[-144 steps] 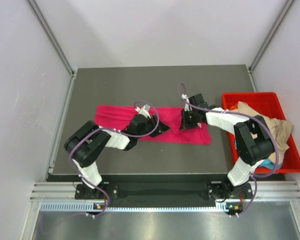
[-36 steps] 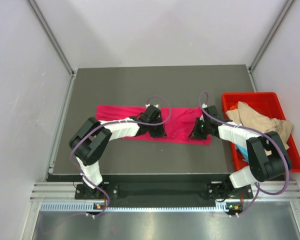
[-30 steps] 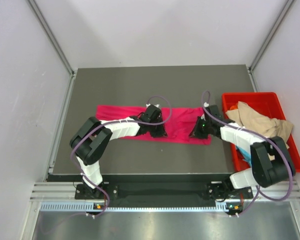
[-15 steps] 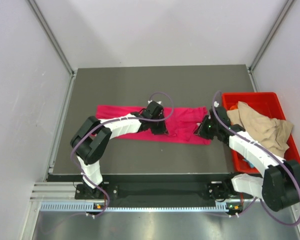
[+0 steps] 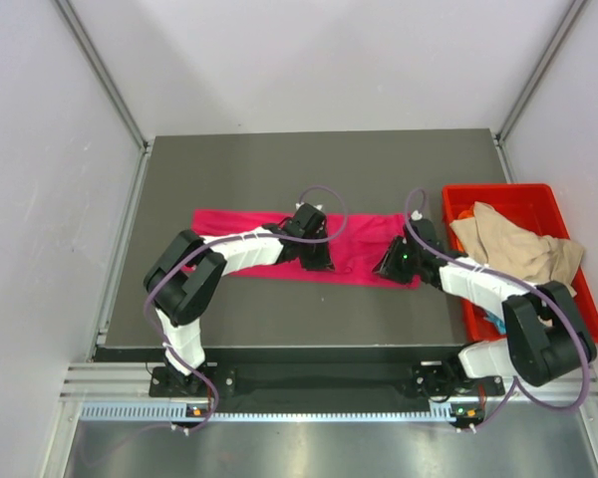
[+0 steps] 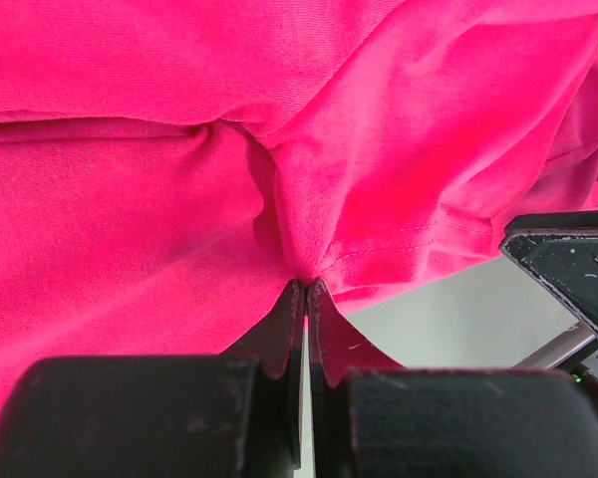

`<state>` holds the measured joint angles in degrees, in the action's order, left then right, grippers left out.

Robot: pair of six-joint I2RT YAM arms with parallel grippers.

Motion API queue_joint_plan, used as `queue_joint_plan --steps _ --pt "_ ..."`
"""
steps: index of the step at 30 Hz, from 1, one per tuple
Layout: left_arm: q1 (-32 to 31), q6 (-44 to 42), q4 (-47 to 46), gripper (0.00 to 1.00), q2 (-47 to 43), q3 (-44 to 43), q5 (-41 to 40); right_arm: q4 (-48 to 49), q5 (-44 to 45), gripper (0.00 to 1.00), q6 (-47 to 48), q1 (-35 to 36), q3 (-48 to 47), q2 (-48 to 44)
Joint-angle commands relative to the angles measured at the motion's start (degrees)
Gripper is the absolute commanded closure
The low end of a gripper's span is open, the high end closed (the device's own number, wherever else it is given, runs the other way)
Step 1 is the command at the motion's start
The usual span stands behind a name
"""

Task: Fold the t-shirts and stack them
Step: Fold the tshirt

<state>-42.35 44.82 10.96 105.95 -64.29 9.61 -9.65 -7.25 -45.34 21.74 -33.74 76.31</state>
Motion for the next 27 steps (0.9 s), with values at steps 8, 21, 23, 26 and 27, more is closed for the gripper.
queue_joint_plan --steps 8,21,23,26,27 --pt "0.16 -1.14 -0.15 1.00 0.13 -1.10 0.59 3.32 3.81 0.71 -4.05 2.43 -0.28 4.02" --pt "0.16 -1.40 0.90 1.00 -0.04 -3.20 -0.11 -3.34 8.37 1.00 -4.75 4.89 -2.91 -0.89" --pt "0.25 -2.01 2.21 1.00 -0.22 -3.99 -0.73 -5.20 9.00 1.00 -6.67 5.59 -3.44 -3.71" --pt "0.25 -2.54 3.45 1.00 -0.22 -4.88 -1.43 -7.66 10.23 1.00 -10.71 6.91 -3.01 -6.87" --pt "0.25 -2.54 3.45 1.00 -0.13 -4.96 -1.43 -7.84 10.76 1.00 -11.78 7.52 -2.74 -7.92"
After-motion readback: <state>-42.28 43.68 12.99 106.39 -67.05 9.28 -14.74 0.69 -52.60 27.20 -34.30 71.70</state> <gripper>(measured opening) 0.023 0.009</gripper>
